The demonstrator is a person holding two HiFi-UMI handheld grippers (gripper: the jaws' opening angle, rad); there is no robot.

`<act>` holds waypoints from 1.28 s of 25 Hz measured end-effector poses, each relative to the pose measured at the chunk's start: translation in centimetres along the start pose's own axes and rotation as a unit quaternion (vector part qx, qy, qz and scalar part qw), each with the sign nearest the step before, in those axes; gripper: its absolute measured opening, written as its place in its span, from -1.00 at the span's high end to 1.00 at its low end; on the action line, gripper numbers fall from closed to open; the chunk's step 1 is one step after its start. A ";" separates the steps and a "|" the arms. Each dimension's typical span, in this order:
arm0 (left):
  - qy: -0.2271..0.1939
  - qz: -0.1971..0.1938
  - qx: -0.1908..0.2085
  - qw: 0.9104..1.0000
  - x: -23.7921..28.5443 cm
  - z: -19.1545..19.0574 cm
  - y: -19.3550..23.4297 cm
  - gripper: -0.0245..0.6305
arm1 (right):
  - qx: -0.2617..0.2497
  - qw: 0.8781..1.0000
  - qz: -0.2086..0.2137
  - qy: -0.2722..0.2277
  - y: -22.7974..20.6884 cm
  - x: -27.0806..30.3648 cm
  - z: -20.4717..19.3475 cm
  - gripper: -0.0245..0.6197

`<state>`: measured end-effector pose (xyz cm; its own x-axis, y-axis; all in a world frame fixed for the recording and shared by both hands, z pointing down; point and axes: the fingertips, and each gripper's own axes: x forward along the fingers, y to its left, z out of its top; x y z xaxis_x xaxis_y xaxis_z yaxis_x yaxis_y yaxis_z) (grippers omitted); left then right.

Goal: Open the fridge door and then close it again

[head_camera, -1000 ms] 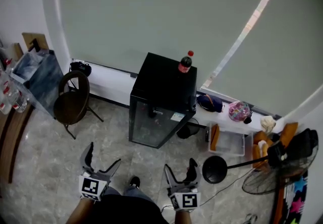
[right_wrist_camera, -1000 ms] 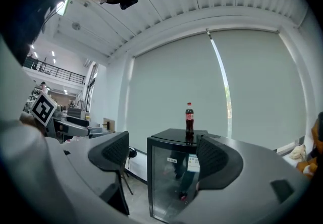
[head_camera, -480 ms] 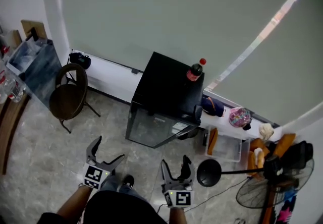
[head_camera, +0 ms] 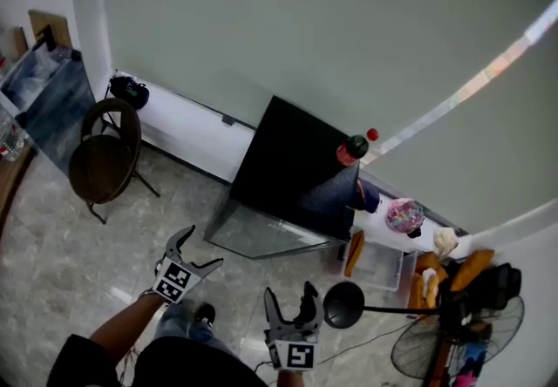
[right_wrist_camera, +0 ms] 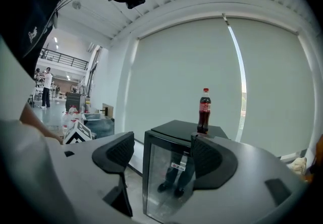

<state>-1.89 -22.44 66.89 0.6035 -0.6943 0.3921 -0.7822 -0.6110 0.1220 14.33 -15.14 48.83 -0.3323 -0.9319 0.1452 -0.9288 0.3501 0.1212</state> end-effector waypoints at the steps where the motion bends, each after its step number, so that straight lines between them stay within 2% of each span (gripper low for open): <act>1: 0.008 -0.007 0.001 1.000 1.2 -0.6 0.4 -0.51 | 0.000 1.000 0.000 0.003 0.1 0.4 0.0 -0.19; 7: 0.042 -0.040 0.007 0.998 7.1 -3.5 2.2 -0.48 | 0.003 1.000 -0.009 0.027 -0.3 1.9 -0.6 -0.19; 15: 0.074 -0.063 0.009 0.995 11.9 -6.1 4.4 -0.41 | -0.005 0.998 -0.013 0.057 -0.3 2.8 -2.2 -0.19; 20: 0.080 -0.078 0.017 0.994 14.2 -7.4 4.8 0.00 | -0.001 0.997 -0.015 0.070 0.1 3.2 -3.2 -0.19; 26: 0.079 -0.068 0.010 0.994 15.3 -7.3 5.9 0.52 | 0.003 0.997 -0.020 0.078 -0.1 3.2 -3.7 -0.18; 32: 0.095 -0.092 0.020 0.991 15.3 -7.6 6.1 0.57 | 0.007 0.996 -0.025 0.082 -0.7 2.6 -4.2 -0.17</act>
<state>1.33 -33.90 80.57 0.6927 -0.4875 0.5315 -0.6523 -0.7379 0.1733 14.79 -17.40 53.26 -0.2550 -0.9200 0.2975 -0.9462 0.3008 0.1191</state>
